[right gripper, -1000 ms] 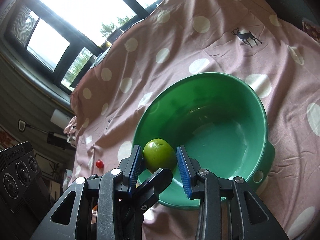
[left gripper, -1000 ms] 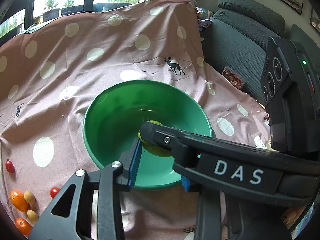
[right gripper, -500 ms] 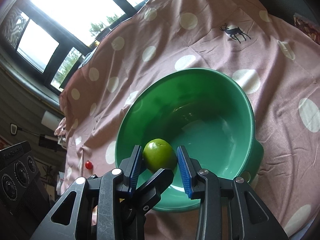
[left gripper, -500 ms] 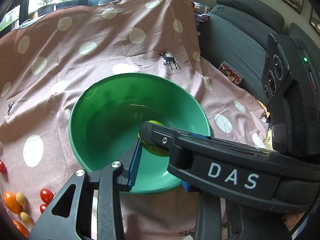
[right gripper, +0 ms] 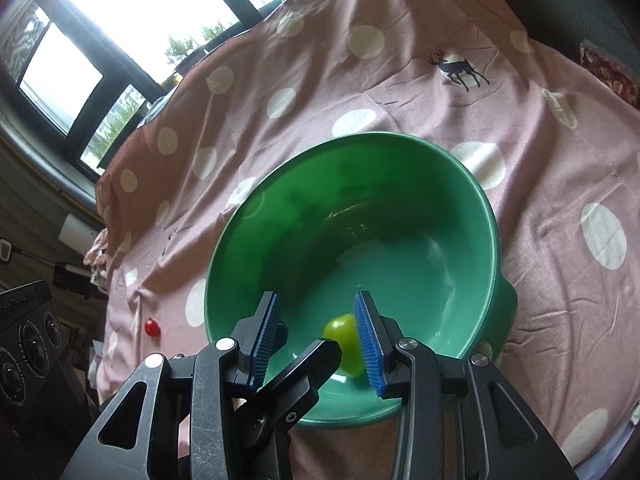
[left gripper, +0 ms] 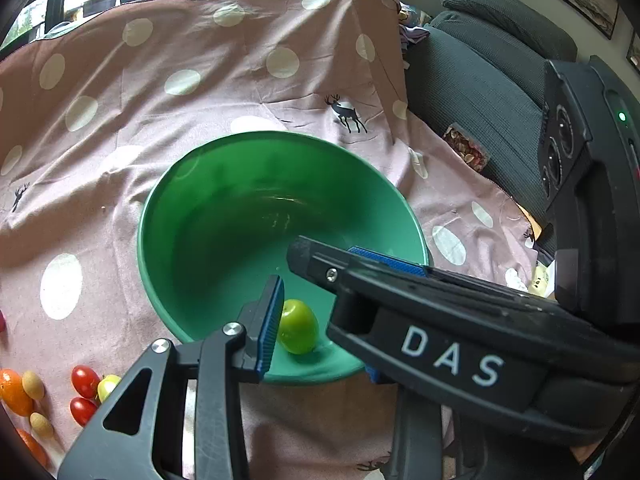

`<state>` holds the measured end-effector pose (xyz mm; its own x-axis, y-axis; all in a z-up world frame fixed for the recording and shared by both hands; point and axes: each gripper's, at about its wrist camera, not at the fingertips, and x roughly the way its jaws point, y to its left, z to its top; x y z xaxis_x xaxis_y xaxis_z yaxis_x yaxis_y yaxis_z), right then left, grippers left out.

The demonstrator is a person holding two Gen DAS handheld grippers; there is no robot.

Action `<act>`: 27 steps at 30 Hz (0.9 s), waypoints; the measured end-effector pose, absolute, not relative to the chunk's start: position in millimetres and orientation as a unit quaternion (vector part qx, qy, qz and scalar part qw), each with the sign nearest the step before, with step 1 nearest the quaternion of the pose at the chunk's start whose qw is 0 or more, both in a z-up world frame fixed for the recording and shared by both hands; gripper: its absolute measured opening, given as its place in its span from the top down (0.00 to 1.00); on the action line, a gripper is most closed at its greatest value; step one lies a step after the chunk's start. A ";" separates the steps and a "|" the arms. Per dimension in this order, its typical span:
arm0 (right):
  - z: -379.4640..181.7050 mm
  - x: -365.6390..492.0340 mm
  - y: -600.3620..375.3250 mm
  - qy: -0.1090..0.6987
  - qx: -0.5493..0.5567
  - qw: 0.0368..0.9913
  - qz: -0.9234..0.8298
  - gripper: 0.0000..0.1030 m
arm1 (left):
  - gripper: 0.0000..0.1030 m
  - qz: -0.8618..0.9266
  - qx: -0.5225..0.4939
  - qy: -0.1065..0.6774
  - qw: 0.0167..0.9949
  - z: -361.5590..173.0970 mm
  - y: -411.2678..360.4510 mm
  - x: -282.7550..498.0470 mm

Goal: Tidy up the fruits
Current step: 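Open the right tool to drop the green fruit into the bowl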

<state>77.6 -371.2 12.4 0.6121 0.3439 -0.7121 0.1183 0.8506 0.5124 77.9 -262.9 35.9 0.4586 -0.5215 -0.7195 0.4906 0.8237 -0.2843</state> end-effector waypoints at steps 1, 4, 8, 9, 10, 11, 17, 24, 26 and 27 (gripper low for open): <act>13.6 77.0 -370.9 0.433 0.261 0.860 0.061 0.61 | 0.66 -0.294 -0.018 0.425 0.856 38.2 -260.0 76.3; 17.6 74.5 -370.8 0.423 0.249 0.870 0.042 0.54 | 0.62 -0.286 -0.029 0.415 0.863 47.8 -245.2 70.8; 27.4 69.0 -369.0 0.395 0.244 0.885 0.035 0.48 | 0.48 -0.270 -0.047 0.392 0.878 63.1 -216.6 58.9; 30.1 67.4 -367.8 0.388 0.242 0.889 0.036 0.46 | 0.44 -0.263 -0.052 0.385 0.883 66.8 -208.1 55.6; 32.8 65.8 -366.3 0.381 0.240 0.892 0.036 0.45 | 0.42 -0.257 -0.059 0.378 0.887 70.3 -199.0 52.3; 35.5 64.2 -364.4 0.373 0.238 0.896 0.035 0.42 | 0.37 -0.249 -0.065 0.373 0.891 73.2 -189.2 49.0; 47.7 58.9 -342.0 0.343 0.214 0.913 0.051 0.39 | 0.22 -0.170 -0.101 0.349 0.916 84.5 -124.6 33.6; 52.1 54.7 -303.5 0.339 0.158 0.926 0.059 0.39 | 0.14 -0.088 -0.119 0.336 0.930 78.3 -48.5 18.6; 51.4 54.3 -293.5 0.338 0.146 0.927 0.064 0.39 | 0.14 -0.052 -0.122 0.337 0.932 71.3 -25.7 16.5; 50.6 53.8 -288.9 0.338 0.142 0.928 0.067 0.39 | 0.14 -0.034 -0.130 0.338 0.932 66.6 -13.4 15.3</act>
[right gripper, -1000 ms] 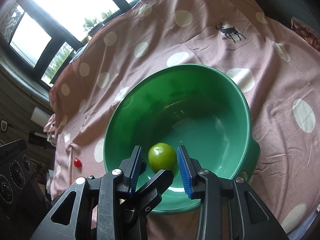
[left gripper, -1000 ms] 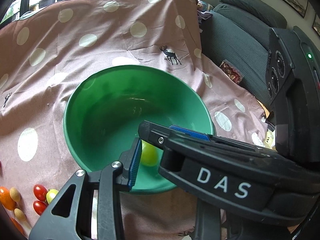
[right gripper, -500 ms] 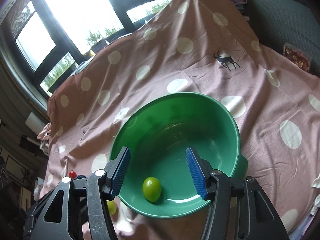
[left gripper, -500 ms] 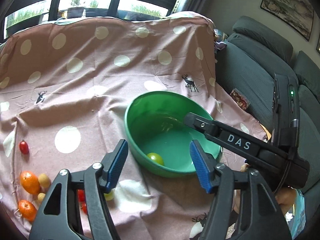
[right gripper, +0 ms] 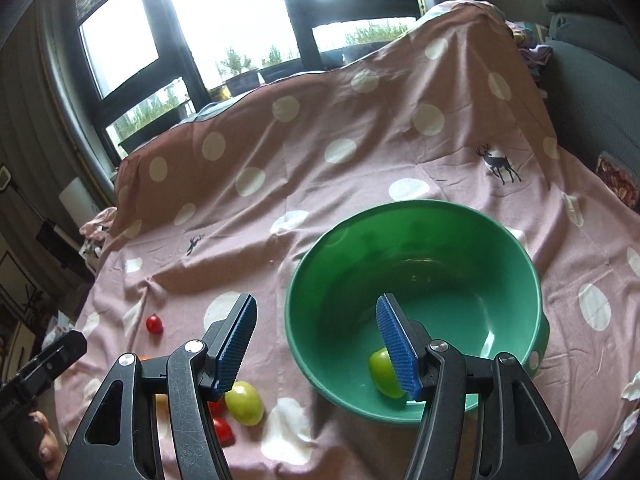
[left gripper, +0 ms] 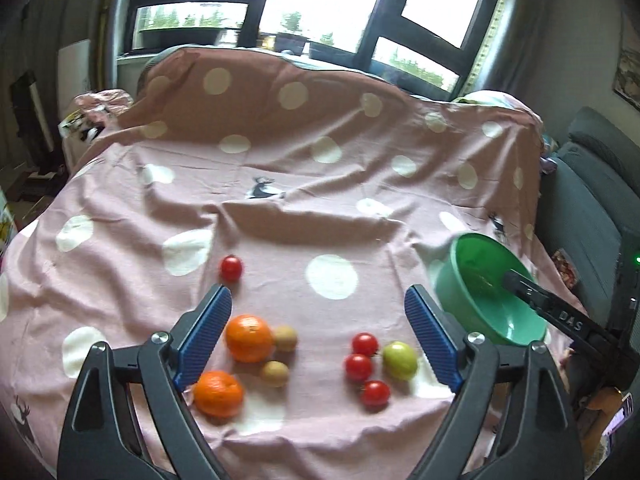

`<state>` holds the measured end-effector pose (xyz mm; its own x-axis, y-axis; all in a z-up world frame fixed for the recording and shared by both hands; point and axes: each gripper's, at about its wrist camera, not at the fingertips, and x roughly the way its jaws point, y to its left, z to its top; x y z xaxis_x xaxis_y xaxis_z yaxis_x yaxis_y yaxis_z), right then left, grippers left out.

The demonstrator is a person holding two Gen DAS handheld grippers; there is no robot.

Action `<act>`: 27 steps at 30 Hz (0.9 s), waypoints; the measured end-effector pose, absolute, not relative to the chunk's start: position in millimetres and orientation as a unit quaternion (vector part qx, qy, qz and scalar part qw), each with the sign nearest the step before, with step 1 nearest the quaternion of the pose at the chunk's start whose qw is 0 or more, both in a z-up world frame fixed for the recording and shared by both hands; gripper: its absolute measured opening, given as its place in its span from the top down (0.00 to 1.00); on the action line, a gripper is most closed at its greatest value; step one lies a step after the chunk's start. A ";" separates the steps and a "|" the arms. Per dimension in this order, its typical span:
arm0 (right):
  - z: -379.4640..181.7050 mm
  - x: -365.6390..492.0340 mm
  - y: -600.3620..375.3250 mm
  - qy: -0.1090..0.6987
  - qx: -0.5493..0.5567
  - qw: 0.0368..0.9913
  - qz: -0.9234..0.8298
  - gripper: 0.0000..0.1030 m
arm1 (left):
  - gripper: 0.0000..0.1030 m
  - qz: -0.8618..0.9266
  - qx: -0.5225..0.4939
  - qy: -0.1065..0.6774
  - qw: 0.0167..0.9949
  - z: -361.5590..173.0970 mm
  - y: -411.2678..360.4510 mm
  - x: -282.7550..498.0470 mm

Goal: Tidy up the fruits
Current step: 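Open the right tool to drop the green fruit into the bowl, then move the right tool to the large orange and close around it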

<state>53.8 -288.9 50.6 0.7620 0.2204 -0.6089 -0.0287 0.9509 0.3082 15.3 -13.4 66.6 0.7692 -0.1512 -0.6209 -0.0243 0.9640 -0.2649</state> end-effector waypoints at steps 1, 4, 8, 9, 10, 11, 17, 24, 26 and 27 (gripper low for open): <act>49.5 54.6 -283.9 0.340 0.136 0.928 0.069 0.39 | 0.14 -0.023 -0.139 0.340 0.930 61.7 -1.9 13.7; 45.3 55.3 -267.7 0.348 0.112 0.928 0.071 0.39 | 0.14 -0.002 -0.165 0.347 0.923 49.3 29.8 11.4; 38.6 54.2 -246.4 0.359 0.093 0.925 0.085 0.39 | 0.14 0.041 -0.178 0.340 0.922 45.7 58.3 10.2; 36.5 54.1 -241.8 0.363 0.092 0.923 0.091 0.39 | 0.14 0.045 -0.187 0.337 0.922 45.1 65.0 9.0; 34.7 54.6 -237.1 0.368 0.092 0.920 0.096 0.36 | 0.14 0.045 -0.198 0.334 0.920 44.0 71.5 7.9; 33.3 54.7 -231.5 0.372 0.090 0.918 0.103 0.32 | 0.14 0.043 -0.208 0.334 0.918 42.8 76.9 7.8; 29.7 72.3 -188.5 0.431 0.120 0.878 0.171 0.32 | 0.15 0.075 -0.216 0.349 0.909 30.6 94.2 14.6; 14.6 133.9 -98.6 0.501 0.092 0.832 0.219 0.39 | 0.28 0.099 -0.215 0.362 0.902 21.8 104.8 20.1; 5.3 145.5 -78.4 0.509 0.083 0.827 0.225 0.49 | 0.33 0.107 -0.211 0.368 0.899 18.9 106.3 21.0; 0.3 150.5 -71.0 0.515 0.081 0.824 0.224 0.52 | 0.37 0.104 -0.211 0.371 0.898 17.1 107.3 21.8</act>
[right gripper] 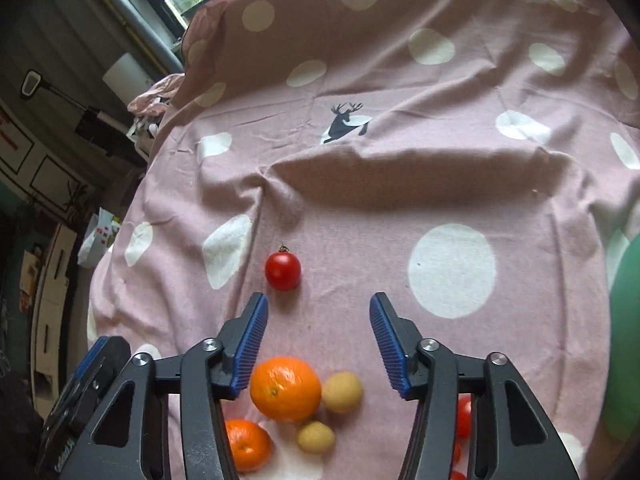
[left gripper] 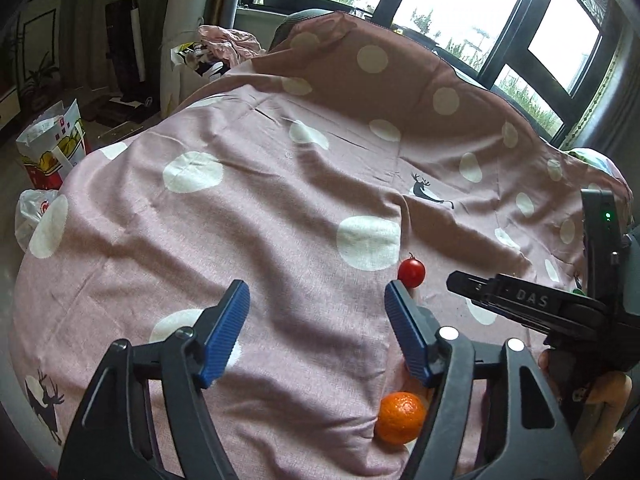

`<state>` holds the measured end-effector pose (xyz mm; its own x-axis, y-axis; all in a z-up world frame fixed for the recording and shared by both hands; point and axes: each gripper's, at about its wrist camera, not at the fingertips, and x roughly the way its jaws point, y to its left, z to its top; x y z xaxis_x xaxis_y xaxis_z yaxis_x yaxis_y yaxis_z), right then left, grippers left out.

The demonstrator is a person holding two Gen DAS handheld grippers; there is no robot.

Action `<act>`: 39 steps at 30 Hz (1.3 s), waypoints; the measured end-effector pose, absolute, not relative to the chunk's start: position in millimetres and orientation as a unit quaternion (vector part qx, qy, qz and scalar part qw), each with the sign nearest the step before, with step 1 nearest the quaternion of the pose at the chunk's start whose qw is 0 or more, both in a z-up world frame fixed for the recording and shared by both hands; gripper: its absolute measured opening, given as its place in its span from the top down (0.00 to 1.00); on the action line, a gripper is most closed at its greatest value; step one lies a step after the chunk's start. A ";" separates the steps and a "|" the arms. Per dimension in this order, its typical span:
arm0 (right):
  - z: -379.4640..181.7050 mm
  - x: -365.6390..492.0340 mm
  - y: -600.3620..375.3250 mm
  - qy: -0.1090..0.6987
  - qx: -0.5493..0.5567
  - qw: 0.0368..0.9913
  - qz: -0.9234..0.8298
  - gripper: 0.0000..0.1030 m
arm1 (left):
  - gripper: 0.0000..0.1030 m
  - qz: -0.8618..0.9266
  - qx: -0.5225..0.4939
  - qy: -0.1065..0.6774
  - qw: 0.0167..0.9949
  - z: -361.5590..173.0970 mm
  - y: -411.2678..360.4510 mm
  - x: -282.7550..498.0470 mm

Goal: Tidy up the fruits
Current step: 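Move the right tool to the large orange and close around it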

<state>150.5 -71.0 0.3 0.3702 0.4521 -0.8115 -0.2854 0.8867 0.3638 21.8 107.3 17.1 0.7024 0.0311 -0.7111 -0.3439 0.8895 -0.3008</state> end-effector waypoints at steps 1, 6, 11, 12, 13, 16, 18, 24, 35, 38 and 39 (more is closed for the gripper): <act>-4.8 154.4 -65.6 0.522 0.082 0.820 0.221 0.54 | 0.39 0.101 -0.211 0.375 0.897 15.3 108.1 22.7; -10.7 148.8 -63.8 0.535 0.087 0.805 0.241 0.55 | 0.49 0.071 -0.219 0.395 0.889 12.2 105.8 25.4; 3.8 137.9 -96.9 0.532 0.121 0.797 0.259 0.55 | 0.50 0.021 -0.211 0.399 0.892 16.1 85.7 27.2; 8.3 135.1 -105.1 0.526 0.129 0.799 0.261 0.55 | 0.50 0.006 -0.211 0.401 0.892 16.6 80.1 28.0; 12.0 132.4 -111.6 0.521 0.136 0.800 0.265 0.55 | 0.51 -0.009 -0.212 0.404 0.890 16.6 75.1 29.0; 12.0 129.6 -115.7 0.528 0.147 0.787 0.283 0.55 | 0.54 -0.049 -0.210 0.417 0.883 13.8 57.9 32.8; 5.7 132.6 -114.0 0.538 0.155 0.776 0.290 0.55 | 0.56 -0.058 -0.192 0.428 0.881 10.2 43.9 36.7; -16.3 139.5 -93.8 0.543 0.167 0.759 0.318 0.55 | 0.60 -0.065 -0.115 0.467 0.874 -5.2 8.7 58.0; -27.6 136.8 -74.6 0.559 0.122 0.746 0.341 0.55 | 0.58 -0.052 -0.106 0.491 0.863 -24.3 7.4 63.1; -28.6 135.6 -77.9 0.557 0.122 0.747 0.342 0.55 | 0.59 -0.055 -0.124 0.486 0.863 -23.5 9.3 61.7; -28.8 135.2 -79.4 0.558 0.128 0.746 0.341 0.55 | 0.59 -0.058 -0.130 0.483 0.864 -22.0 10.7 60.6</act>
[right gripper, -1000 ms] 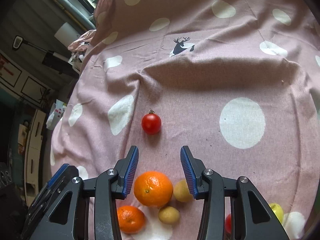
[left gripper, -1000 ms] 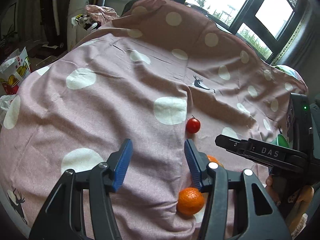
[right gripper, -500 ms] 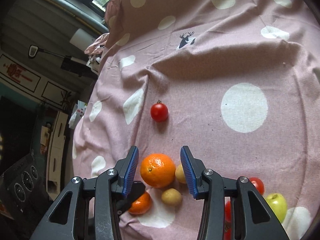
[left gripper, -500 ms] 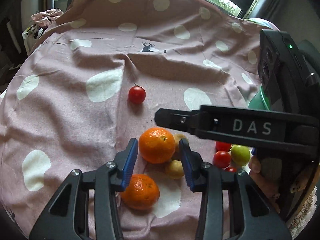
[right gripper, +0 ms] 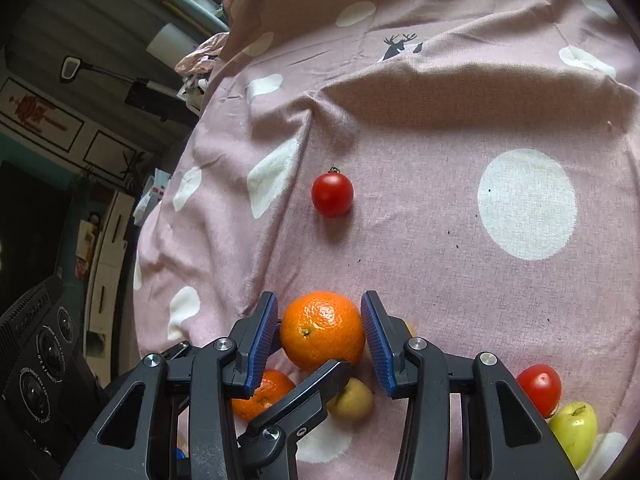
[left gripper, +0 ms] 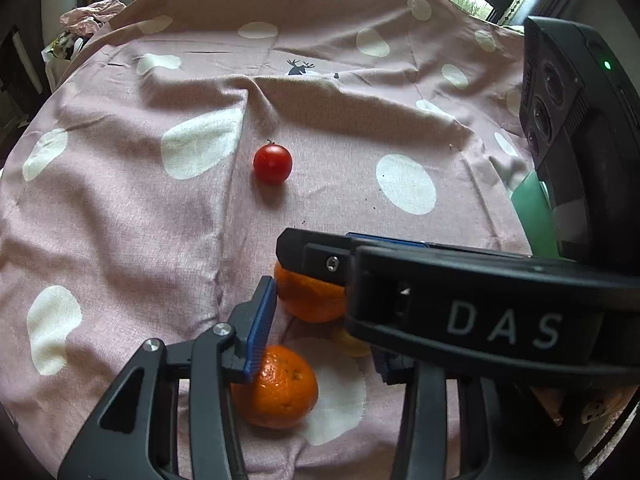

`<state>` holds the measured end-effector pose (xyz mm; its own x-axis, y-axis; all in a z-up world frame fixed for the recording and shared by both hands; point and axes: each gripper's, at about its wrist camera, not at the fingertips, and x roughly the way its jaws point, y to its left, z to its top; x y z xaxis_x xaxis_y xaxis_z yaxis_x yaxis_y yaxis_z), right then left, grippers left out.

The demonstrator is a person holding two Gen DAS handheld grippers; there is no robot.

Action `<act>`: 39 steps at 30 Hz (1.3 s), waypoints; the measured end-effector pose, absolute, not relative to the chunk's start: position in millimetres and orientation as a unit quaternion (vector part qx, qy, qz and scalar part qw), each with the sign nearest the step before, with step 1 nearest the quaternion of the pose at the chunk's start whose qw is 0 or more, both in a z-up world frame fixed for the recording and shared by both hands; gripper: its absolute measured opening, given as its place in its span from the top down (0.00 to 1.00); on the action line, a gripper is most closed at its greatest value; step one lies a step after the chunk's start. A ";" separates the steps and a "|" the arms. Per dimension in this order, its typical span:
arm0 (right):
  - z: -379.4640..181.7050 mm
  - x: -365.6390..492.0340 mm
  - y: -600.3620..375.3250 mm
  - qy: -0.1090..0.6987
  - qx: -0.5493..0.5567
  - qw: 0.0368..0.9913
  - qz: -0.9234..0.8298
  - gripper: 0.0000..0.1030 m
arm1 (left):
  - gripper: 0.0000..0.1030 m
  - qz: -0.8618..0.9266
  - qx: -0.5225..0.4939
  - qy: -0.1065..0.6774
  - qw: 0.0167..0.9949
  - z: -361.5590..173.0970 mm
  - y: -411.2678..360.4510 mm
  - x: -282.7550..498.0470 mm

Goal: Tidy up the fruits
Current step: 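Move the right tool to the large orange and close around it, then lift the orange with the right tool off the cloth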

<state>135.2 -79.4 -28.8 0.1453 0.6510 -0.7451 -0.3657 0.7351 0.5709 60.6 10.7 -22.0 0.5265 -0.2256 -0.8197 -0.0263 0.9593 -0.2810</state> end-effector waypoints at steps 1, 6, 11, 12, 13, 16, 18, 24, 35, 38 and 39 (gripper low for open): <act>-27.8 133.3 -80.2 0.558 0.127 0.747 0.339 0.55 | 0.59 -0.059 -0.134 0.478 0.866 -18.4 10.3 58.5; -12.7 117.5 -83.3 0.543 0.117 0.760 0.336 0.54 | 0.59 -0.067 -0.128 0.436 0.888 2.2 5.6 45.7; 1.1 105.5 -98.1 0.526 0.117 0.781 0.316 0.54 | 0.60 -0.090 -0.128 0.421 0.893 12.0 -7.8 37.8; 3.3 103.1 -102.1 0.524 0.117 0.784 0.310 0.54 | 0.60 -0.098 -0.133 0.419 0.893 12.8 -11.2 37.3; 6.4 100.5 -106.1 0.522 0.114 0.789 0.304 0.55 | 0.60 -0.108 -0.137 0.418 0.892 14.0 -14.9 36.4; 15.0 90.8 -117.2 0.512 0.095 0.807 0.279 0.54 | 0.59 -0.135 -0.135 0.420 0.887 13.6 -28.9 34.7; 13.6 85.8 -125.4 0.512 0.089 0.812 0.264 0.54 | 0.59 -0.153 -0.135 0.433 0.878 7.8 -37.4 35.5; -6.6 83.2 -142.4 0.534 0.088 0.807 0.237 0.54 | 0.59 -0.163 -0.122 0.467 0.860 -10.7 -53.9 38.7; -20.5 86.2 -138.1 0.548 0.081 0.796 0.243 0.55 | 0.57 -0.157 -0.146 0.498 0.840 -26.9 -46.3 46.1; -22.0 87.4 -140.6 0.550 0.087 0.794 0.244 0.55 | 0.57 -0.156 -0.140 0.503 0.838 -29.5 -48.6 46.3; -22.7 88.3 -141.7 0.550 0.091 0.793 0.244 0.55 | 0.57 -0.155 -0.140 0.506 0.837 -31.0 -48.9 46.7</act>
